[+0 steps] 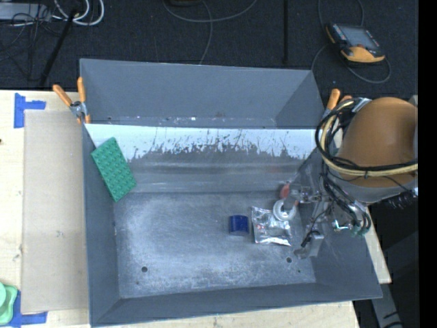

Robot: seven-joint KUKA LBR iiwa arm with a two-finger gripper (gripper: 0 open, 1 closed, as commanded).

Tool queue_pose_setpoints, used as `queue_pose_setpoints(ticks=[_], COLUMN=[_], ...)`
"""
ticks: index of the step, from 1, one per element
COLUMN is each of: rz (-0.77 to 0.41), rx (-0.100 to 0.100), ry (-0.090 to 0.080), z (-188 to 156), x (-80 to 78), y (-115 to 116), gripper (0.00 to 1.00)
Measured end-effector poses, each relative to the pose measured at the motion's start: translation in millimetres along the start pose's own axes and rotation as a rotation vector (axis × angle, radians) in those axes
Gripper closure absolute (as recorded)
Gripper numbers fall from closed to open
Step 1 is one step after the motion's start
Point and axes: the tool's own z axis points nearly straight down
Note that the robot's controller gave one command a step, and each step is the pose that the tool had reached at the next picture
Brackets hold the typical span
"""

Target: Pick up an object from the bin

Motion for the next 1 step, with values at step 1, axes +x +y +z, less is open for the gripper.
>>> queue_pose_setpoints(ticks=[1], rz=[0.022], rx=[-0.002], ry=[-0.006], z=[106.3], x=[-74.5], y=[54.0], gripper=[0.0])
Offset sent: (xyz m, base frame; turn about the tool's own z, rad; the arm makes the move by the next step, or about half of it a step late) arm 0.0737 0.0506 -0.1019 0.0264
